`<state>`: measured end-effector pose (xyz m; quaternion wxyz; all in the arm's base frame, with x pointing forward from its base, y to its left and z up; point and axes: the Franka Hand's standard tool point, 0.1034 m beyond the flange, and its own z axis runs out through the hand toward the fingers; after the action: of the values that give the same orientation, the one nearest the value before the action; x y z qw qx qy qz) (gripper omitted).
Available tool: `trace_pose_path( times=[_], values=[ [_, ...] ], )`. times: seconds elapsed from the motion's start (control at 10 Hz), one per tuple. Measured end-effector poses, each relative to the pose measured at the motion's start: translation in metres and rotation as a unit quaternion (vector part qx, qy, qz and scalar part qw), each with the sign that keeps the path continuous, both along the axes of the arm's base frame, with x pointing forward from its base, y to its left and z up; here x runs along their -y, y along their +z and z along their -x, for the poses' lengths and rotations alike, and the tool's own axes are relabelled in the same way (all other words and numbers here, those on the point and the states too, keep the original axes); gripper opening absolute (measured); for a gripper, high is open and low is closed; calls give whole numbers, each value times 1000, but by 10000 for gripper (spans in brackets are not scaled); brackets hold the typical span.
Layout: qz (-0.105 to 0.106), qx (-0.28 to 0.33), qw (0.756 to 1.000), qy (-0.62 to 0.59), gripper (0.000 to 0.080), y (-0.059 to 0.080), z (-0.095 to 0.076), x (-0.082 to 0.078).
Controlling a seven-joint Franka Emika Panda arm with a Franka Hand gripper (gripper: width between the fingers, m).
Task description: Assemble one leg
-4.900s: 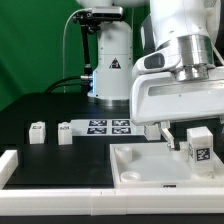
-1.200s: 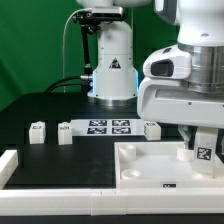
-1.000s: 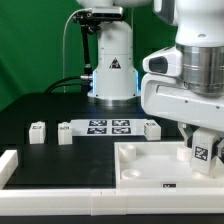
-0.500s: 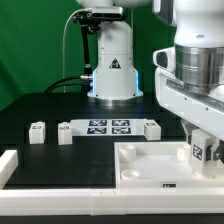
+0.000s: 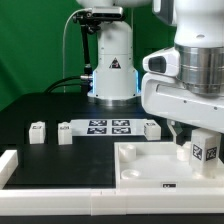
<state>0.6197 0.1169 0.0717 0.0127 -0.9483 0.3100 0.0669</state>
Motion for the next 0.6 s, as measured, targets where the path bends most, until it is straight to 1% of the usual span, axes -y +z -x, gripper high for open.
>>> trace_pose_path(
  times=[0.1, 0.2, 0.4, 0.5, 0.6],
  values=[
    [-6, 4, 999, 51, 646, 1, 0, -1],
    [-14, 9, 993, 119, 646, 2, -1, 0],
    [-24, 15, 978, 208, 649, 2, -1, 2],
    [-28, 17, 968, 248, 649, 2, 0, 1],
    [-31, 20, 952, 303, 649, 2, 1, 0]
  ],
)
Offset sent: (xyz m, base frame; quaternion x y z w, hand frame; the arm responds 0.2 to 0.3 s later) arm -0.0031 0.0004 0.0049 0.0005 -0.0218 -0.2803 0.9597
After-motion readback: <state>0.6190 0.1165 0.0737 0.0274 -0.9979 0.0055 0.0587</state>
